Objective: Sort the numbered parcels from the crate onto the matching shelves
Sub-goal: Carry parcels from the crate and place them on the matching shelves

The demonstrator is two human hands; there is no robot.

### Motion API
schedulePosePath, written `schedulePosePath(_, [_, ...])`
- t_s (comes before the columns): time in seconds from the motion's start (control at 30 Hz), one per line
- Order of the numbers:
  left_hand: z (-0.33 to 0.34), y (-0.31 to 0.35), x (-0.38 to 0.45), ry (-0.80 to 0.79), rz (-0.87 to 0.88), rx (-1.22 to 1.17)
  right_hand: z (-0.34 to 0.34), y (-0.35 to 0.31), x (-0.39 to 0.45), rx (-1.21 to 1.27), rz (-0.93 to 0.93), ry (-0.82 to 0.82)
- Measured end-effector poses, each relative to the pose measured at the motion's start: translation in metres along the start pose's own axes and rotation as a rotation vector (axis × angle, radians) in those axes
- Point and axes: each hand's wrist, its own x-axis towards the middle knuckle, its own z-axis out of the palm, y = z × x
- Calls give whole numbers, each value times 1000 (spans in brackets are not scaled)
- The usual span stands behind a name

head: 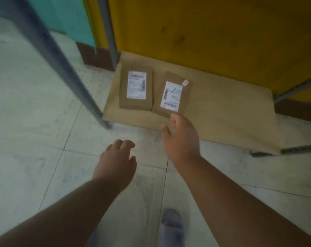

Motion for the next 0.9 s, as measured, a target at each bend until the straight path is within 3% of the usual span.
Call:
schedulePosePath(0.3, [-151, -48, -195, 65, -319, -25, -70, -205, -141, -66, -391, -132])
schedulePosePath(0.47, [-300, -105, -311, 140, -436, -94, -103, -365, -229, -132, -548, -236])
schedulePosePath(0.63, [-439, -164, -412, 212, -542, -7, -123, -524, -301, -111, -719, -261])
schedulePosePath(0.9, [-558, -246, -426, 403, -645, -10, -104, -694, -320, -92, -1002, -313])
